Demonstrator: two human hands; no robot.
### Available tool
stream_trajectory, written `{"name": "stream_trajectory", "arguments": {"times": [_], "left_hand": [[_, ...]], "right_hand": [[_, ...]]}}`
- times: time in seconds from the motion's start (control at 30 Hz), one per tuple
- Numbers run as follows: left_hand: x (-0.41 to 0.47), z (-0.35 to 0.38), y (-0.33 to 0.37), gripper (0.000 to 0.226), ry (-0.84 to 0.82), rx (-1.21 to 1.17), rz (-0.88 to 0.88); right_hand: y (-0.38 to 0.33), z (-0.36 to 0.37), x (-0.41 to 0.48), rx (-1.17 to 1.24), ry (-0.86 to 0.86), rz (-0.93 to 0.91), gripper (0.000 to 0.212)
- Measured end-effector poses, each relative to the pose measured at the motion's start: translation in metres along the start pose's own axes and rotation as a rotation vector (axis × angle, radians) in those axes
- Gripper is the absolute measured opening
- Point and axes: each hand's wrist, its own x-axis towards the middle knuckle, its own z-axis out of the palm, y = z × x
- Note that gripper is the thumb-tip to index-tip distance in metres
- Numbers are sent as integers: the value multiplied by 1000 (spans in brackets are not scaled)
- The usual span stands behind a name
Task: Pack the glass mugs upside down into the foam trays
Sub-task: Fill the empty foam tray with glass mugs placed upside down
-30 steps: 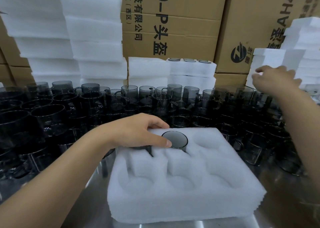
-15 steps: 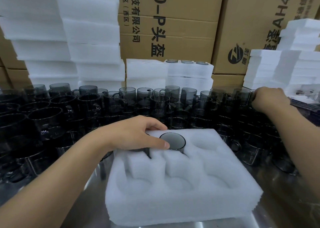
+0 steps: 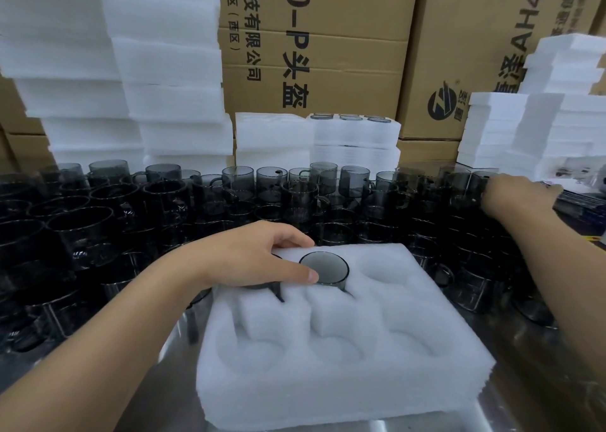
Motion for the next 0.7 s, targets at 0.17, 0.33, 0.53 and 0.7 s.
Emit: {"name": "stream_trajectory", "arguments": {"times": [0.17, 0.33, 0.53, 0.7], "left_hand": [[1, -1, -2, 48, 0, -3, 7], [2, -1, -3, 41, -3, -4, 13], [3, -1, -4, 37, -1, 1, 14], [3, -1, -4, 37, 1, 9, 17]], "right_hand": [[5, -7, 5, 93, 83, -7, 12], [3, -13, 2, 156, 120, -54, 2], [0, -33, -5, 141, 298, -37, 13], [0, -60, -20, 342, 510, -78, 18]]}}
